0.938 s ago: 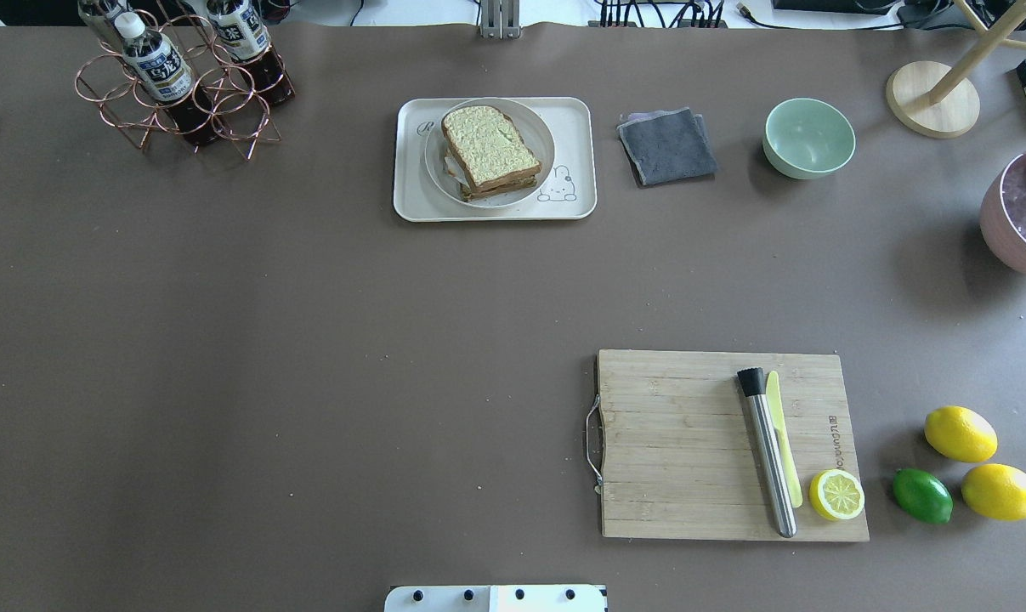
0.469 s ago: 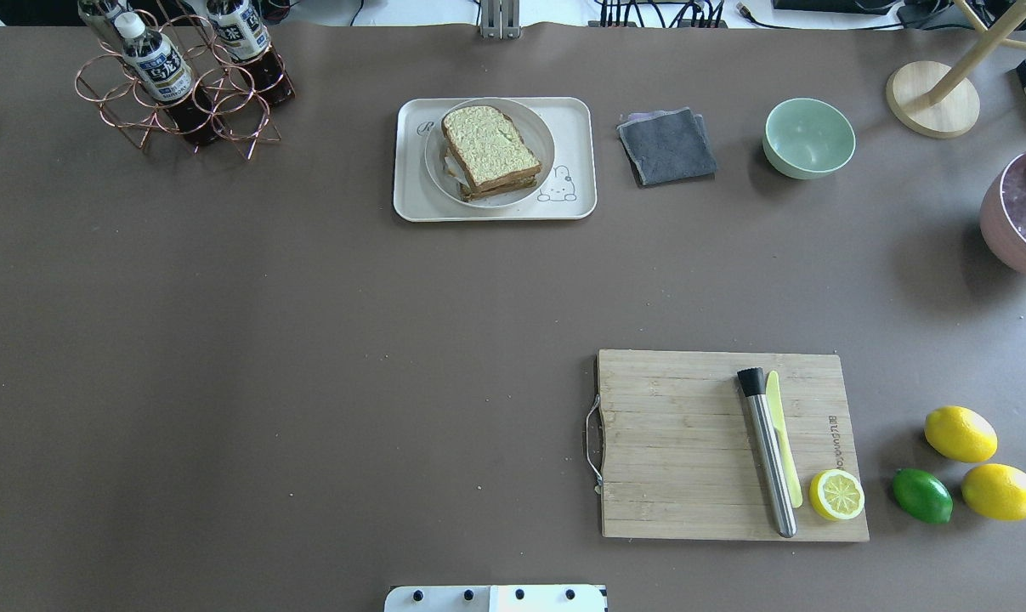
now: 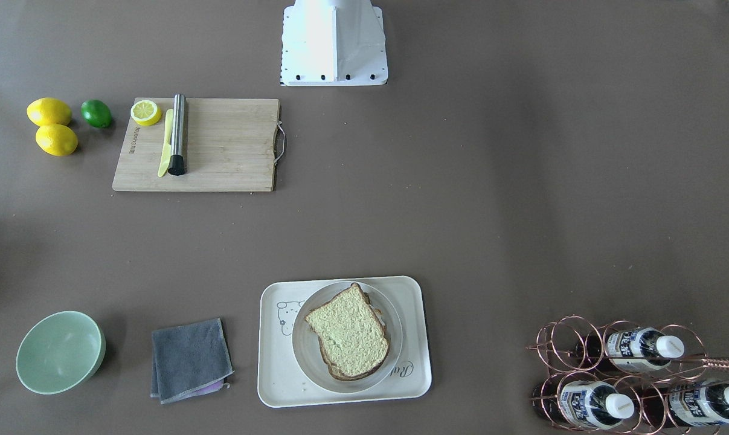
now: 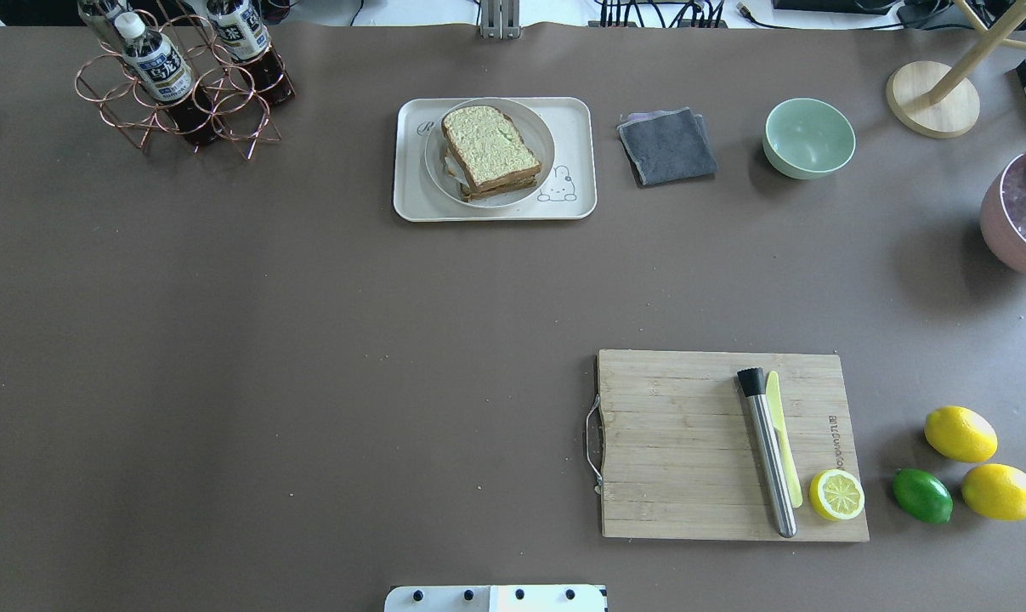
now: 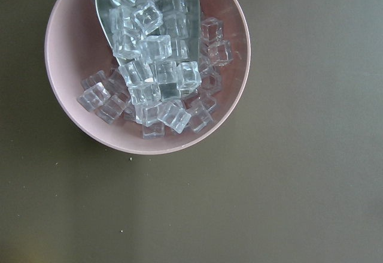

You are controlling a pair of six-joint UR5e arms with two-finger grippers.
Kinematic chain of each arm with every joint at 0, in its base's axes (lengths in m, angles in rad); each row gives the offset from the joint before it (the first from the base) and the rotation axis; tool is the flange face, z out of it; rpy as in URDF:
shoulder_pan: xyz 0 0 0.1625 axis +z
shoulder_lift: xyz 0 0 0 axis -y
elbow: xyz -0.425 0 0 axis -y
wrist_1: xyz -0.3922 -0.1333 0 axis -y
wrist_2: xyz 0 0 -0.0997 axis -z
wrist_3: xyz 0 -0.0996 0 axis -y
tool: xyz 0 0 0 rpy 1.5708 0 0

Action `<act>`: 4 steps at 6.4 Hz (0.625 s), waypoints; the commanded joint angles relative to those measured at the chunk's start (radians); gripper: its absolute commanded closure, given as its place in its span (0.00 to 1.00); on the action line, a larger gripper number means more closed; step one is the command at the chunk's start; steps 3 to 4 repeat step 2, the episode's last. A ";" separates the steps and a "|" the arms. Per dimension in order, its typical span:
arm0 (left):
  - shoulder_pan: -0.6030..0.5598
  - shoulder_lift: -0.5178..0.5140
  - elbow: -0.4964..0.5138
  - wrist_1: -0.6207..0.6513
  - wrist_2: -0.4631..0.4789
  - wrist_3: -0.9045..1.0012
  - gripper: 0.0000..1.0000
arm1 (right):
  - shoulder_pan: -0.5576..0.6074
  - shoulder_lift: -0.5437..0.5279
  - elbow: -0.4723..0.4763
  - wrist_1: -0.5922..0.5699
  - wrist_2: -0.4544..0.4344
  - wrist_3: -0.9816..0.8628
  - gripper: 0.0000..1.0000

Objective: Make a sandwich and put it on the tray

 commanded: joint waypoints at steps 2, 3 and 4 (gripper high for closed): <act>0.000 -0.001 -0.002 0.000 0.000 0.000 0.02 | 0.001 0.004 0.001 0.001 0.000 0.000 0.01; 0.000 -0.001 -0.002 0.000 0.000 0.000 0.02 | 0.001 0.004 0.001 0.001 0.000 0.000 0.01; 0.000 -0.001 -0.002 0.000 0.000 0.000 0.02 | 0.001 0.004 0.001 0.001 0.000 0.000 0.01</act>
